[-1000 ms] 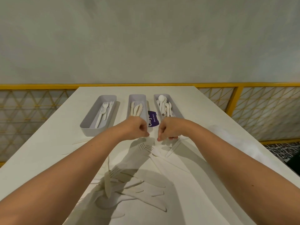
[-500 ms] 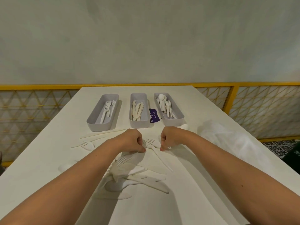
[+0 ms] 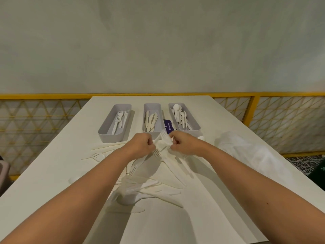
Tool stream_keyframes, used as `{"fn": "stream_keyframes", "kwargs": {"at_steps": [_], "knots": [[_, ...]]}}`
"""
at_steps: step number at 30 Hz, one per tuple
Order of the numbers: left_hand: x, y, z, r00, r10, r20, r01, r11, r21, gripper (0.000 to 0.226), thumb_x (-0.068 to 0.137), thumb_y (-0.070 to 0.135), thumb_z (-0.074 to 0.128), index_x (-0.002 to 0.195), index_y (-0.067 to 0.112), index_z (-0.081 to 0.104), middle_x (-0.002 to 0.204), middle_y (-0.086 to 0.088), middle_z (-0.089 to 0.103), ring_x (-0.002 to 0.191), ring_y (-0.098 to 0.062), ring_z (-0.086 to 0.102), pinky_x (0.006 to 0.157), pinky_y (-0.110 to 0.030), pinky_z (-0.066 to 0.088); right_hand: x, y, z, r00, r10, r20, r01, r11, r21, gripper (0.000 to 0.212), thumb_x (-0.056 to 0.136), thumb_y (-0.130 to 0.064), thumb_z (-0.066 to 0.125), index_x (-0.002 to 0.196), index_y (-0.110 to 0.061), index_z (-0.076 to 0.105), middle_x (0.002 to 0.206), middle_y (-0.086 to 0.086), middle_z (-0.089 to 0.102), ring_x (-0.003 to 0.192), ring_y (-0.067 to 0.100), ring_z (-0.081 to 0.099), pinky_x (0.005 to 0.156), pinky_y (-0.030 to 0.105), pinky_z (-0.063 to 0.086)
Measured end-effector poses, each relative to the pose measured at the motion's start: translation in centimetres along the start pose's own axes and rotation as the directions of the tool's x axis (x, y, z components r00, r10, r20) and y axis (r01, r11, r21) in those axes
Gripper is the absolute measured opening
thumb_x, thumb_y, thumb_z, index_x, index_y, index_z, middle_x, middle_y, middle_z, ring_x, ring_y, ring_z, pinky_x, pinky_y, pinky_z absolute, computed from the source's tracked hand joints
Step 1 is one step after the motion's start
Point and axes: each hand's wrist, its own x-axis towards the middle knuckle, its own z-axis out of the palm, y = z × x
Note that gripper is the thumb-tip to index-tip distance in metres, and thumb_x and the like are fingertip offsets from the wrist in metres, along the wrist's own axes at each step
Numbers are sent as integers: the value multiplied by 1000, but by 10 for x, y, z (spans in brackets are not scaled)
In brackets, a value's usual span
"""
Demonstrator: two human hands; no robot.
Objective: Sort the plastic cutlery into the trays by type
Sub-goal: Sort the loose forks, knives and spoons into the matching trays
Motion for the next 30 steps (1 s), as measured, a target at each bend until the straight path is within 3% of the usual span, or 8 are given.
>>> {"fn": "stream_keyframes", "kwargs": {"at_steps": [3,8,12,14,17,21,25,30], "knots": [[-1,6,-13,992,-32,-119,12,986,-167,12,90,13,52,80,10,47,76,-7,62,58,-19,53,50,-26,43,-3,-9,-6,994,58,-93,-36,974,222,24,95,-5,36,74,-16,35,66,2,47,53,10,47,52,20,38],[-9,20,-30,930,-106,-353,-39,924,-380,9,88,8,52,94,2,52,78,-19,66,52,-17,61,58,-32,55,-1,-20,-2,980,174,-97,-114,889,443,25,95,-4,30,73,-15,34,64,7,45,45,14,45,40,22,33],[-16,23,-26,848,-125,-515,-192,832,-520,19,88,7,54,72,10,45,80,-11,63,70,-20,66,66,-31,55,5,-27,3,965,263,-24,-176,707,685,25,96,-4,35,73,-12,39,68,5,39,50,12,31,38,18,22],[-18,21,-18,807,-73,-586,-268,839,-474,23,86,9,57,68,11,43,83,-12,62,78,-23,61,66,-34,49,8,-33,5,962,271,37,-195,587,786,22,97,-10,43,76,-10,43,66,4,37,50,11,28,38,18,22],[-21,19,-5,739,78,-669,-396,854,-338,20,88,13,56,72,5,47,78,-16,55,72,-23,50,62,-30,40,12,-43,8,962,253,102,-200,399,895,21,98,-19,47,80,-9,47,64,4,38,49,11,29,35,17,27],[-25,17,8,674,303,-674,-520,843,-141,16,88,10,51,75,3,48,82,-7,53,74,-12,46,63,-18,35,21,-54,10,967,252,36,-115,307,945,19,97,-22,48,88,-6,54,67,3,44,53,12,39,42,19,33],[-26,13,13,654,434,-620,-521,852,47,10,90,16,49,83,10,52,87,9,44,79,-12,44,67,-16,35,26,-61,10,951,310,-21,-71,280,957,18,96,-12,51,102,2,58,76,10,54,65,18,49,61,27,43],[-28,5,13,683,511,-522,-515,844,153,22,92,31,50,88,10,51,99,5,46,90,-9,40,76,-18,36,25,-62,9,933,358,-28,-135,424,896,21,96,-6,46,78,-3,56,66,9,51,57,18,50,44,24,39]]}}
